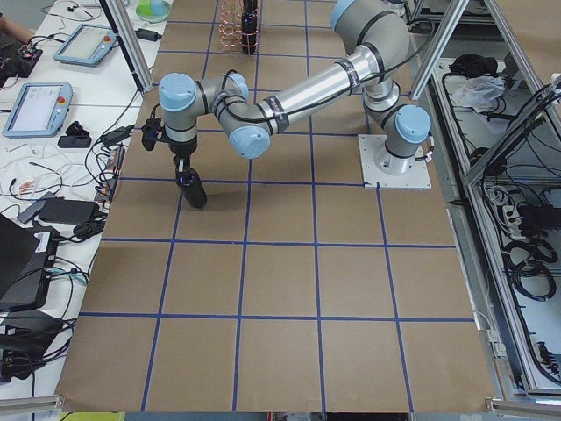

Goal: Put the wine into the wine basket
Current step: 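Carry the held bottle with the left gripper toward the table center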

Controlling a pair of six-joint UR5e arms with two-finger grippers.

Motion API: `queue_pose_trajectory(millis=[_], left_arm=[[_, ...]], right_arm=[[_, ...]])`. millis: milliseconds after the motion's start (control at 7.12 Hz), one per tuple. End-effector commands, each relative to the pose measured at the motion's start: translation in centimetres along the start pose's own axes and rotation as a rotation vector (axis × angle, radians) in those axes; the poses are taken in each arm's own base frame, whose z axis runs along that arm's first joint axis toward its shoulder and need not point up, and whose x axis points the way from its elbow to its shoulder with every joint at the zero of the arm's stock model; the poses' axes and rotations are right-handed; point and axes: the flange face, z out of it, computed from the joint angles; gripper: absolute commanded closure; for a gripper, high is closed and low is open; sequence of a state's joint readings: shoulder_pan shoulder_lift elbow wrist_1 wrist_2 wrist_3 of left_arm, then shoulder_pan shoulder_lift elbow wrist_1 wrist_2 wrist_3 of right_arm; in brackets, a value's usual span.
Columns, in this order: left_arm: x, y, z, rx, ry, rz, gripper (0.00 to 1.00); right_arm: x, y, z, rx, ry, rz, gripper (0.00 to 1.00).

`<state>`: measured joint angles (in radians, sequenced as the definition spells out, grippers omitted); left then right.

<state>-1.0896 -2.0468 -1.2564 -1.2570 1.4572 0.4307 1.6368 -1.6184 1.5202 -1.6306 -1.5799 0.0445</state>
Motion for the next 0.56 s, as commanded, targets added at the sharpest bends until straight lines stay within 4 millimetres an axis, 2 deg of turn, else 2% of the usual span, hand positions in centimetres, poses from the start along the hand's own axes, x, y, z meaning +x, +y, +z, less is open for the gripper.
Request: queue_pose_trajectory(millis=[0,281,421], left_arm=[[5.8,0.5,-1.1,0.004,0.009,-0.032,1.0],[13.4,1.4,-2.5,0.001,0.016,-0.048,1.0],[16.0,2.5,-2.8,-0.004,0.023,-0.078,1.0]], right_arm=[[0.0,0.0,0.0,0.0,0.002,0.0,0.0],[0.0,0.0,0.0,0.0,0.002,0.0,0.0],[0.0,0.0,0.0,0.0,0.002,0.0,0.0]])
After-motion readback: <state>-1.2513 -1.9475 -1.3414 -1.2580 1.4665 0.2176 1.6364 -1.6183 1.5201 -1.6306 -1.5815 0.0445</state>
